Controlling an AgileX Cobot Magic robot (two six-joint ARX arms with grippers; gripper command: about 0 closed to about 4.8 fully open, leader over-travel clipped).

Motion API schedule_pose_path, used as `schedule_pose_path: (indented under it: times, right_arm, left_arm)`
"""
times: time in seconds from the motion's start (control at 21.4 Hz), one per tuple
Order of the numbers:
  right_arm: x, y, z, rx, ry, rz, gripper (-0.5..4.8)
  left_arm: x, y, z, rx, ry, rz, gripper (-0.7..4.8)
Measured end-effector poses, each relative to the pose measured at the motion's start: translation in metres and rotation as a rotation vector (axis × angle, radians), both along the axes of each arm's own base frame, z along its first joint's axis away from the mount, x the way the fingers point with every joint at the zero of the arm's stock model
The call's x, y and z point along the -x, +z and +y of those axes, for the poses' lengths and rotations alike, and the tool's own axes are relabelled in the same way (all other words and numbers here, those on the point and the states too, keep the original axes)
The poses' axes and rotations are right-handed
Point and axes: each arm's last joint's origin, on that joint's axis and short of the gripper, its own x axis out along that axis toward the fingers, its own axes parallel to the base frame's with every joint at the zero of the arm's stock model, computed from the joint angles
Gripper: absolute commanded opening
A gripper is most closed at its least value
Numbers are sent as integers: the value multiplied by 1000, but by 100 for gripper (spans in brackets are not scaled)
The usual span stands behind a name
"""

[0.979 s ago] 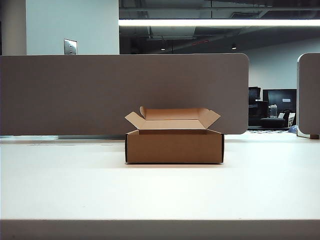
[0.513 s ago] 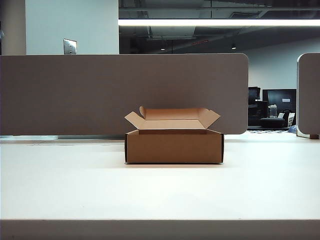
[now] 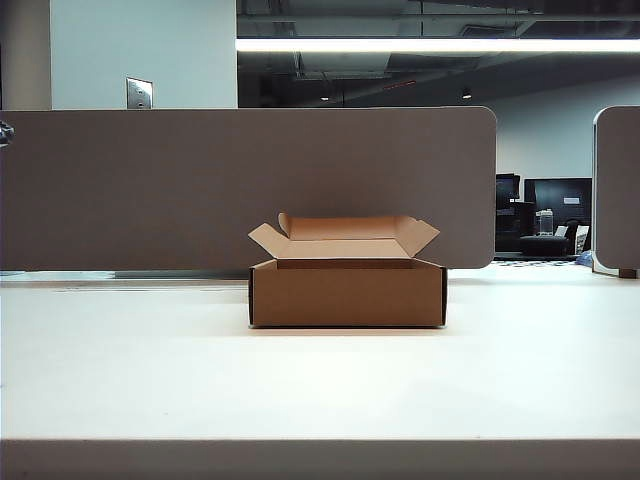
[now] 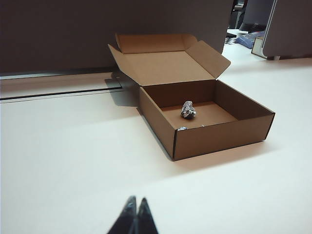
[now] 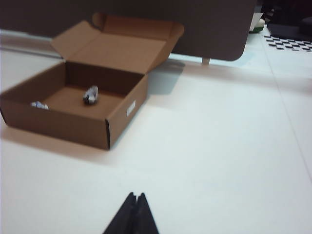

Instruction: Pick up all the paper balls on the table and put them in the paper box.

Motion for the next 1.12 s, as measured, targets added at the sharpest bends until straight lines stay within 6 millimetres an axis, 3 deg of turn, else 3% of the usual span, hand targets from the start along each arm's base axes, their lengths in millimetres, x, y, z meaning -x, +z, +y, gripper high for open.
schedule_pose_path:
  times: [0.65, 0.89, 1.12]
  right_arm:
    - [-4, -49, 7, 32, 32, 79, -6]
    - [-5, -49, 2, 57, -140, 65, -5]
    - [-5, -49, 2, 58, -139, 73, -5]
  left_arm:
    - [-10, -30, 27, -35, 102, 85, -6]
    - [-11, -30, 28, -51, 118, 76, -6]
    - [-11, -30, 29, -58, 180, 76, -5]
